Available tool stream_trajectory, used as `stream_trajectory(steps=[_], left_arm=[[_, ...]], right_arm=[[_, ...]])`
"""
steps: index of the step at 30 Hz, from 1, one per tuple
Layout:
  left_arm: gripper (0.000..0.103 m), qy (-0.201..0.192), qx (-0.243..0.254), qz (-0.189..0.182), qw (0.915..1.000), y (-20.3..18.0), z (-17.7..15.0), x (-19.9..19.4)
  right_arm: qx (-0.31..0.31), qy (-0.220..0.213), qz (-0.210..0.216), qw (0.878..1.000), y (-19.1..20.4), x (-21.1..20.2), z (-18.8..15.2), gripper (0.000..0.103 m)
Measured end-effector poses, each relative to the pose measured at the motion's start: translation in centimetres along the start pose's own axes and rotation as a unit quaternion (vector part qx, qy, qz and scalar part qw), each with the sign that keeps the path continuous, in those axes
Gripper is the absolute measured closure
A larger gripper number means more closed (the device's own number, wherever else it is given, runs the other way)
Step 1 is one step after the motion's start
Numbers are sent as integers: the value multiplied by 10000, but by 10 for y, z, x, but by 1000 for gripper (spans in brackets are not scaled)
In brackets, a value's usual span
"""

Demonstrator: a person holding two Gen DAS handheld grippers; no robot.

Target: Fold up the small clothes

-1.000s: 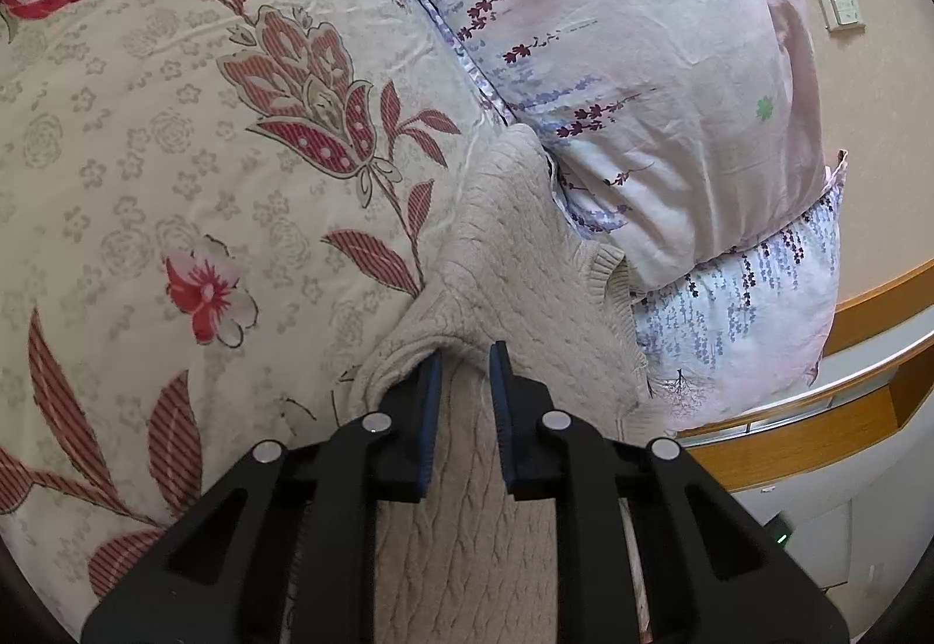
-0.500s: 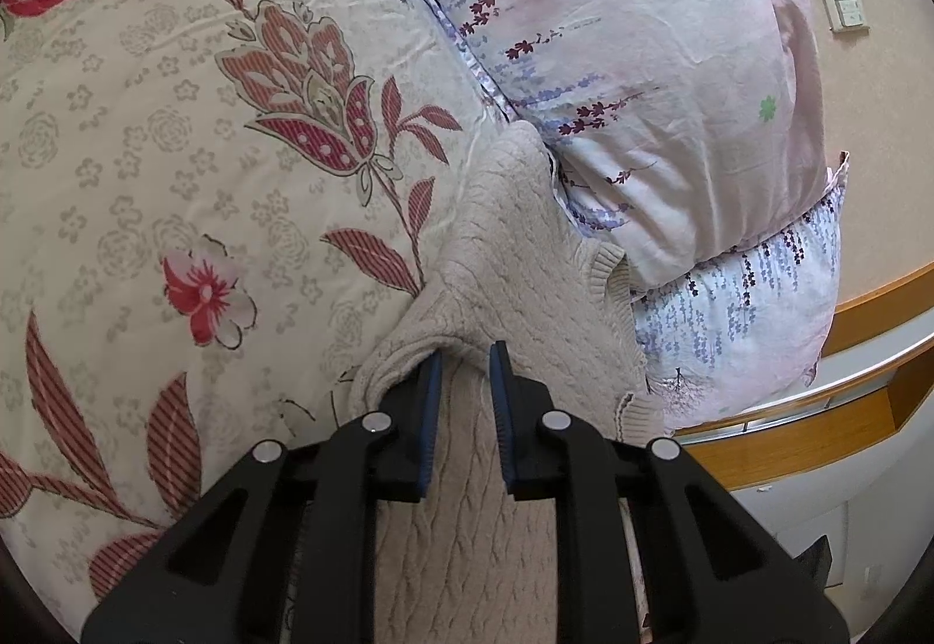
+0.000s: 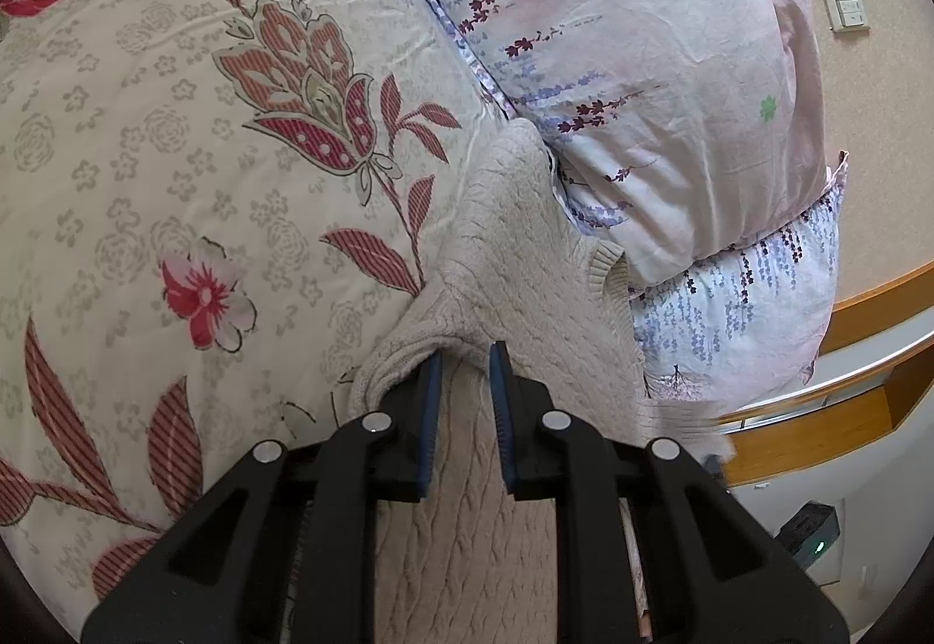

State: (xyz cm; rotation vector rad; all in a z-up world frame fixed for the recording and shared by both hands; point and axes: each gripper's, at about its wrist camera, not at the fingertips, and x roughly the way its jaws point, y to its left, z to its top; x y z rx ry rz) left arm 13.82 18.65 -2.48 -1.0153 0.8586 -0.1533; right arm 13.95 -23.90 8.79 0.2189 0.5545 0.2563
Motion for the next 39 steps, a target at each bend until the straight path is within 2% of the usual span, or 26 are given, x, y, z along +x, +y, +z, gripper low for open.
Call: stream_trajectory(steps=[1, 2, 4, 5, 7, 8, 9, 15, 19, 21, 23, 25, 27, 30, 31, 32, 34, 35, 36, 37, 38, 39], left_arm=[[85, 4, 4, -3, 10000, 0, 0, 0], [85, 6, 10, -5, 10000, 0, -1, 0], [85, 4, 3, -1, 10000, 0, -1, 0], [85, 6, -2, -3, 10000, 0, 0, 0], [85, 17, -12, -12, 10000, 0, -1, 0], [85, 11, -11, -9, 10000, 0, 0, 0], [85, 16, -20, -13, 10000, 0, 0, -1], [85, 29, -49, -22, 10000, 0, -1, -1], [85, 28, -54, -15, 10000, 0, -1, -2], [85, 33, -61, -14, 10000, 0, 0, -1], [85, 42, -71, -18, 10000, 0, 0, -1], [85, 43, -74, -19, 10000, 0, -1, -1], [85, 39, -74, -15, 10000, 0, 0, -1], [85, 67, -86, 4, 9999, -1, 0, -1], [85, 71, -81, 13, 9999, -1, 0, -1], [85, 96, -55, 25, 9999, -2, 0, -1], [85, 194, 43, 62, 9998, -4, -1, -2], [83, 263, 133, 85, 9995, -6, -4, -5], [78, 304, 262, 54, 9992, -9, -6, -10], [74, 327, 424, 13, 9986, -12, -9, -15], [74, 354, 683, -36, 9970, -17, -14, -24], [73, 379, 869, -100, 9954, -19, -17, -32]], right_arm=[[756, 10, 34, 9971, -27, -4, 2, 96], [1635, 159, 40, 9864, -60, -7, -4, 96], [2283, 487, 39, 9724, -92, -3, -15, 95], [2411, 595, 22, 9687, -101, -1, -20, 93], [2890, 804, 134, 9539, -121, 3, -31, 81], [3056, 857, 256, 9479, -126, 5, -34, 64], [3279, 903, 377, 9396, -132, 7, -38, 56], [3595, 1011, 362, 9270, -139, 20, -42, 58], [3487, 1109, 268, 9303, -137, 30, -43, 71], [3379, 1178, 316, 9332, -134, 37, -42, 96], [3215, 983, 308, 9413, -129, 32, -37, 96], [2872, 500, 235, 9563, -119, 13, -28, 96], [2780, 383, 67, 9598, -117, 6, -27, 96], [2791, 794, -304, 9565, -122, 21, -38, 96], [2815, 1068, -372, 9529, -125, 31, -43, 96], [2830, 1095, -315, 9523, -127, 34, -44, 95], [2821, 1093, -204, 9529, -129, 26, -42, 91], [2821, 1096, -117, 9530, -129, 20, -41, 85], [2785, 1050, 50, 9547, -130, 9, -39, 72], [2741, 1006, 165, 9563, -131, 0, -38, 62], [2667, 946, 289, 9587, -133, -14, -38, 47], [2605, 915, 354, 9605, -134, -25, -40, 43]])
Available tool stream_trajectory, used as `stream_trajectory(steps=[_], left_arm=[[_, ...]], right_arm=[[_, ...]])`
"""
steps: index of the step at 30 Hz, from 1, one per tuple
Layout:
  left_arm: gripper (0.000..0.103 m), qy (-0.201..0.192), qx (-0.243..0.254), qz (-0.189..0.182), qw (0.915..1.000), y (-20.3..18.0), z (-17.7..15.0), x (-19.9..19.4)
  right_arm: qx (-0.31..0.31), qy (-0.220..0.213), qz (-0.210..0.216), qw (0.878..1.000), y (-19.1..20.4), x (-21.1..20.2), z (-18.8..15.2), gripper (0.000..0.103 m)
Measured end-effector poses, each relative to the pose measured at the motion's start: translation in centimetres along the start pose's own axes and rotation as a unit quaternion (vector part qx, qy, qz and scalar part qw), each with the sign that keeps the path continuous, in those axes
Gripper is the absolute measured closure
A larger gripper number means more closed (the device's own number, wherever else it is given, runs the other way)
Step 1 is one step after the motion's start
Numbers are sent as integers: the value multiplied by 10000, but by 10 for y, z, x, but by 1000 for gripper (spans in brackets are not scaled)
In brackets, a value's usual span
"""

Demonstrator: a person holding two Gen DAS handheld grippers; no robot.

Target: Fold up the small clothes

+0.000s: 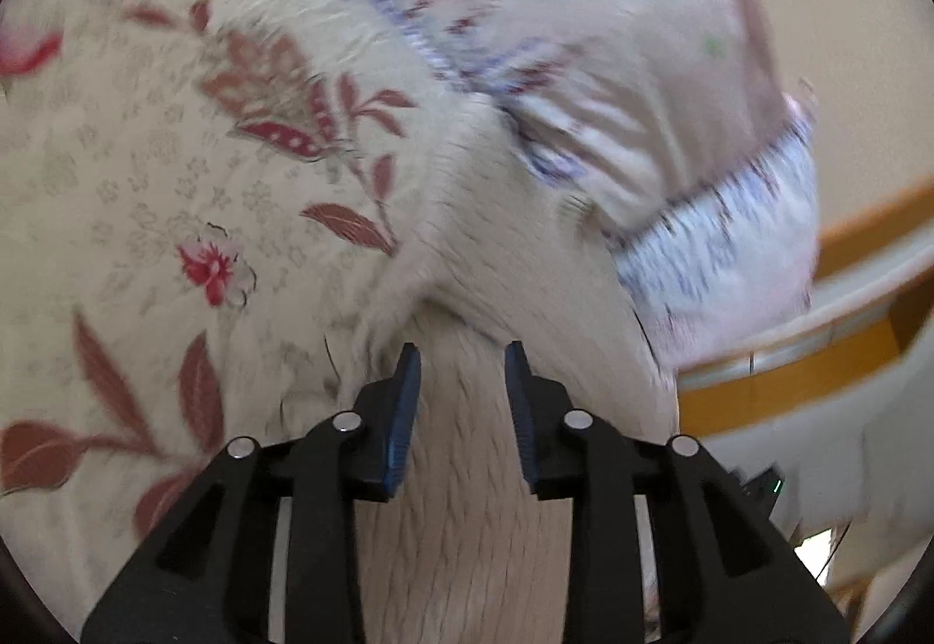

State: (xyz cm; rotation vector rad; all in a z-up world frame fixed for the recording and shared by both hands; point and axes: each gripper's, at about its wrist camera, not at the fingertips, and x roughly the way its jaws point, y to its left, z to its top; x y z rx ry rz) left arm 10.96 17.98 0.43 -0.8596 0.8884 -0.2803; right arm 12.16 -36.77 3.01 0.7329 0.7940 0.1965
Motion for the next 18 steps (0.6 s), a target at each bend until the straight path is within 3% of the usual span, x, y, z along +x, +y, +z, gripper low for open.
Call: stream_trajectory(steps=[4, 8, 14, 18], left_arm=[[52, 70, 747, -16, 9972, -6, -18, -36], [48, 196, 1085, 89, 9939, 0, -35, -60], [48, 574, 1246, 295, 9901, 12, -65, -73], [49, 762, 1077, 88, 9912, 18, -80, -72]], right_arm=[[-74, 136, 105, 9998, -25, -39, -15, 43], [-18, 401, 71, 9992, -51, -67, -31, 44], [54, 694, -3, 9976, -70, -80, -61, 59], [182, 876, 111, 9959, -81, -78, -79, 67]])
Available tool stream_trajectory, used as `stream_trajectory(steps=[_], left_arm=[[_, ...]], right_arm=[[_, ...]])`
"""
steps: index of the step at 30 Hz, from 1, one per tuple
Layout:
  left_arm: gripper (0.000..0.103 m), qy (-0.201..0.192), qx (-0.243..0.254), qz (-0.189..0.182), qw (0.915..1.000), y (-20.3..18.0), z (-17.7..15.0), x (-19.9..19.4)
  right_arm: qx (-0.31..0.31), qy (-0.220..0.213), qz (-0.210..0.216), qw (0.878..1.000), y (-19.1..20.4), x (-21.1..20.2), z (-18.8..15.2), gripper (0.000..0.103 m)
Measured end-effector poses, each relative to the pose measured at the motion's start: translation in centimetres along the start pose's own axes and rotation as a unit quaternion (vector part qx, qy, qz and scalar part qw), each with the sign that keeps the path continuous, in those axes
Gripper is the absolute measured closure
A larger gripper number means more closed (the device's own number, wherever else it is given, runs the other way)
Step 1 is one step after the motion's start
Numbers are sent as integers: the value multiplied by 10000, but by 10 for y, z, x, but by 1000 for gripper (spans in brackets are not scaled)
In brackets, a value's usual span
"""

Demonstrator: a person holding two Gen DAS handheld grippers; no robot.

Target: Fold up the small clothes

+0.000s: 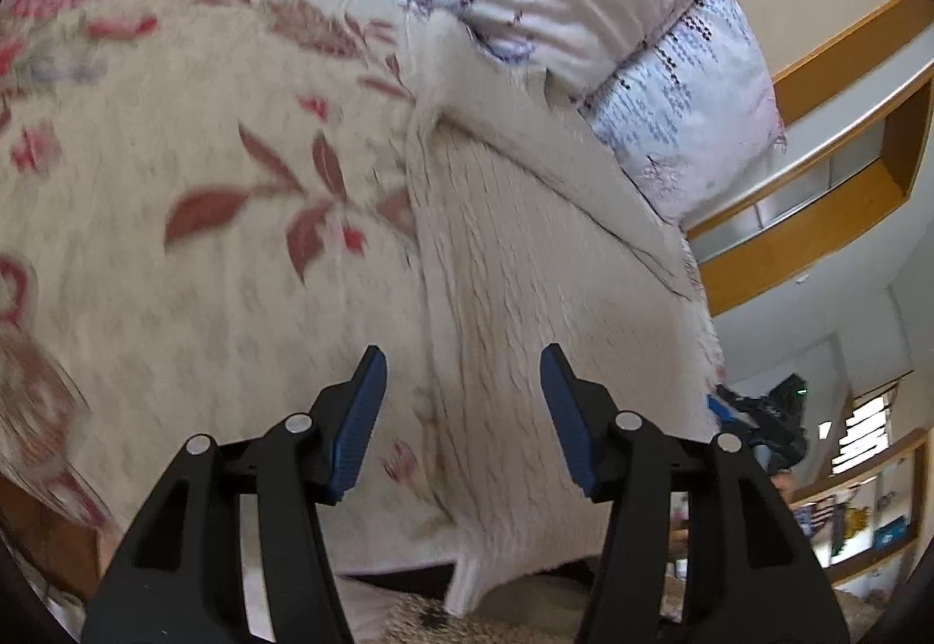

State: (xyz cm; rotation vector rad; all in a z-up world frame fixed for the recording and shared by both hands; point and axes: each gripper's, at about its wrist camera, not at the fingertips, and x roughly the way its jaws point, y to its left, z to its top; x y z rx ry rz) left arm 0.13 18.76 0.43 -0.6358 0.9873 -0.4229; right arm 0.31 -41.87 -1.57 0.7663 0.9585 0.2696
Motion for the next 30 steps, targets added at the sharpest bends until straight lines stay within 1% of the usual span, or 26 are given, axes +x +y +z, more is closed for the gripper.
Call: stream_trajectory(steps=[3, 4, 5, 6, 8, 10, 12, 14, 18, 21, 23, 24, 25, 26, 27, 28, 29, 30], left_arm=[[50, 23, -27, -164, 9999, -2, -7, 1], [52, 60, -53, -262, 9996, -3, -10, 2], [55, 122, -66, -372, 9992, -4, -14, 4], [57, 149, -24, -412, 9990, -7, -18, 5], [60, 188, 23, -529, 9984, -11, -23, 7], [63, 262, 20, -693, 9973, -12, -29, 8], [66, 382, -15, -845, 9957, -12, -34, 11], [70, 475, -48, -953, 9943, -11, -39, 13], [71, 563, -39, -1115, 9922, -11, -46, 14], [71, 686, 73, -1188, 9905, -16, -51, 15], [72, 773, 162, -1217, 9894, -20, -54, 15], [73, 814, 193, -1229, 9889, -22, -55, 16], [78, 853, 216, -1227, 9885, -24, -56, 17], [83, 901, 265, -1184, 9885, -26, -57, 19], [93, 931, 329, -1129, 9887, -29, -57, 20], [96, 933, 436, -1051, 9891, -34, -57, 20], [96, 894, 521, -1007, 9895, -37, -56, 19], [96, 824, 616, -973, 9899, -41, -53, 17]], right_arm=[[41, 26, 244, 9997, -2, 0, -11, 70], [34, 70, 312, 9995, -3, 0, -13, 71], [34, 144, 408, 9991, -3, 1, -17, 75], [47, 261, 568, 9980, -3, 3, -22, 77], [26, 422, 828, 9957, -1, 8, -31, 78], [-29, 446, 969, 9943, 2, 8, -36, 78], [-42, 511, 1201, 9914, 3, 8, -41, 78], [-89, 573, 1290, 9899, 4, 9, -45, 78], [-255, 723, 1347, 9879, 11, 12, -53, 78], [-419, 832, 1345, 9865, 17, 11, -60, 78], [-501, 897, 1316, 9860, 21, 11, -64, 80], [-543, 932, 1291, 9857, 23, 11, -66, 82], [-578, 945, 1250, 9860, 24, 11, -68, 85], [-660, 896, 1123, 9874, 26, 10, -70, 92], [-751, 824, 1018, 9885, 29, 8, -71, 93], [-889, 688, 888, 9897, 34, 5, -71, 94], [-982, 557, 806, 9903, 38, 2, -70, 95], [-1165, 259, 701, 9904, 46, -6, -68, 95]])
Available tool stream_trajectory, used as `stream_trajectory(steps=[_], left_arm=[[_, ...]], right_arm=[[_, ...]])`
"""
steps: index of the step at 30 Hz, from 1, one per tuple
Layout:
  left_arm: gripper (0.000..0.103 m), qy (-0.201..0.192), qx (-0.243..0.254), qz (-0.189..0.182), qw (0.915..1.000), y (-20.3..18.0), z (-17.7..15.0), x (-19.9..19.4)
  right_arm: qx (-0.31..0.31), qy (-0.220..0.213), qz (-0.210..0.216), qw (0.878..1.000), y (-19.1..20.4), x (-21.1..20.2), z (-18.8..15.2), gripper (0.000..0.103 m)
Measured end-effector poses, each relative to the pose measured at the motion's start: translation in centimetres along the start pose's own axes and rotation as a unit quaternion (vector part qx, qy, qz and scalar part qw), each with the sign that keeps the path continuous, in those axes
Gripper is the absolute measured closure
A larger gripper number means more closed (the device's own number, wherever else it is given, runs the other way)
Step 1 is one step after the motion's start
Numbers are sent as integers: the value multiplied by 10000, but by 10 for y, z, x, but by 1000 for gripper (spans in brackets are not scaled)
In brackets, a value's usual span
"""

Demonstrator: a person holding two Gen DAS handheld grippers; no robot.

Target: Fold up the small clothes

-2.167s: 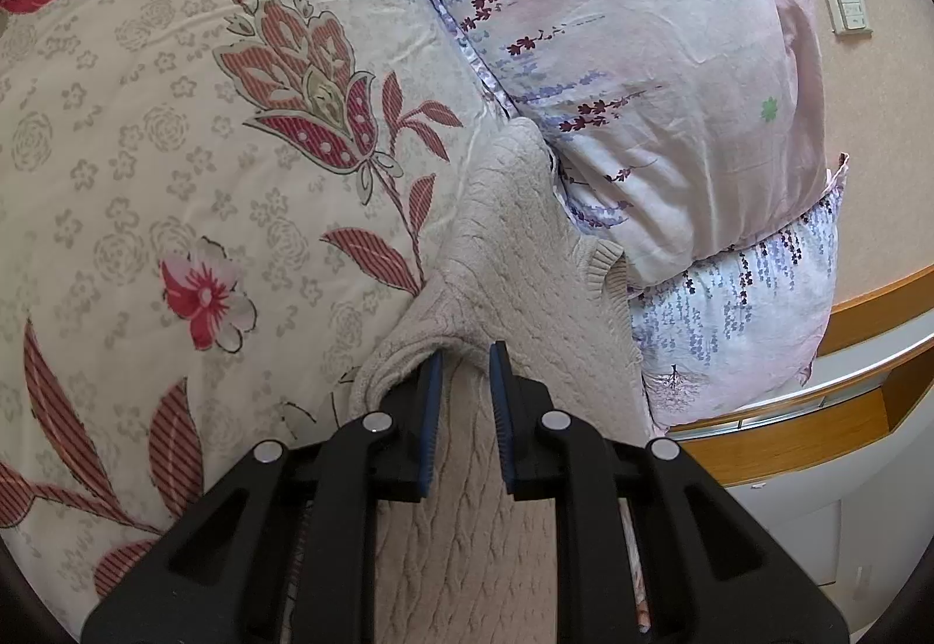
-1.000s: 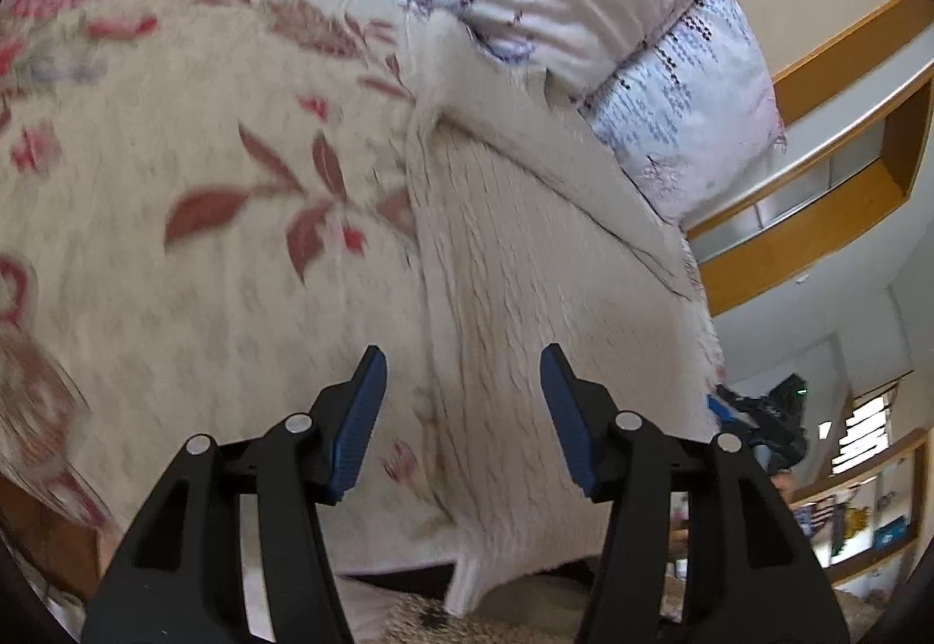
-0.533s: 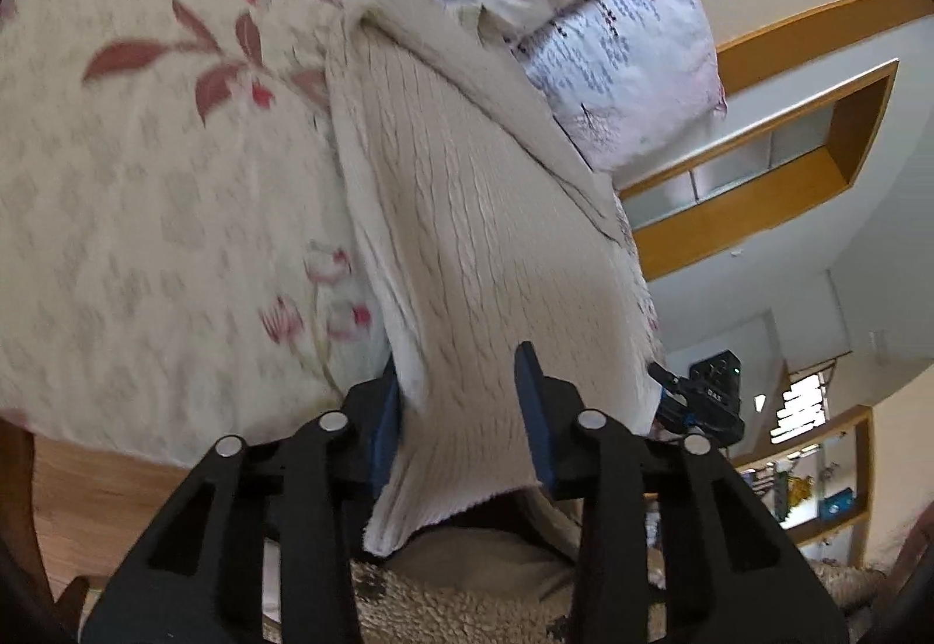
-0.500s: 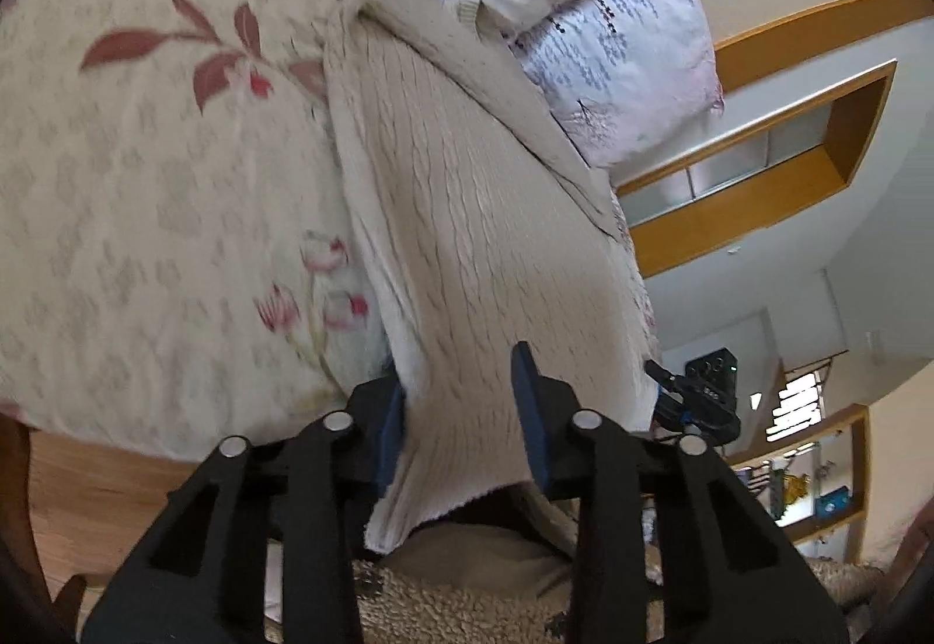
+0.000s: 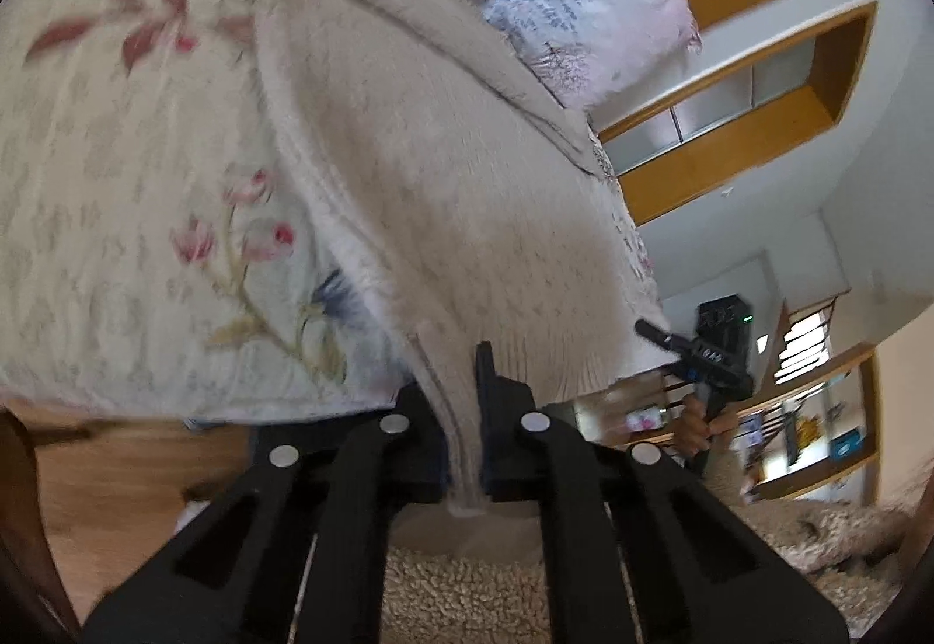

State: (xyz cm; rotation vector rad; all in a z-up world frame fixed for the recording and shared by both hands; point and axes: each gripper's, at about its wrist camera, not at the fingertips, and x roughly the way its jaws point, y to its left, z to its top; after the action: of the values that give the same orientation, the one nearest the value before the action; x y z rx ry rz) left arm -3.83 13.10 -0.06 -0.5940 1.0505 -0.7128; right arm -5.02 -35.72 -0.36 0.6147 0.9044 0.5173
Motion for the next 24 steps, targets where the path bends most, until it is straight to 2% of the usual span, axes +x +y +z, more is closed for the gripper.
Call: stream_trajectory(steps=[2, 3, 5, 9, 12, 14, 18, 21, 24], left_arm=[[97, -231, 233, 114, 9994, -9, 7, -6], [97, -359, 337, 185, 9986, -12, 13, -11], [97, -613, 496, 388, 9961, -18, 25, -19], [97, -1087, 653, 706, 9894, -26, 54, -33], [97, -1422, 680, 876, 9836, -35, 76, -44], [97, -1693, 811, 1038, 9767, -44, 90, -53], [97, -2069, 1161, 1334, 9623, -67, 117, -61], [97, -2195, 1350, 1584, 9531, -80, 143, -56], [97, -2243, 1386, 1745, 9487, -84, 165, -49]], right_arm=[[-343, -495, -168, 9980, 15, -13, 7, 95], [-610, -848, -355, 9939, 25, -23, 11, 96], [-964, -1280, -595, 9853, 39, -34, 16, 96], [-1528, -2167, -1031, 9587, 60, -48, 25, 96], [-1840, -2572, -1331, 9393, 71, -49, 29, 96], [-1987, -2786, -1456, 9283, 77, -48, 34, 96], [-2061, -2971, -1650, 9176, 84, -46, 53, 96], [-2008, -3113, -1637, 9143, 87, -46, 72, 96], [-1997, -3166, -1654, 9124, 92, -40, 90, 96]])
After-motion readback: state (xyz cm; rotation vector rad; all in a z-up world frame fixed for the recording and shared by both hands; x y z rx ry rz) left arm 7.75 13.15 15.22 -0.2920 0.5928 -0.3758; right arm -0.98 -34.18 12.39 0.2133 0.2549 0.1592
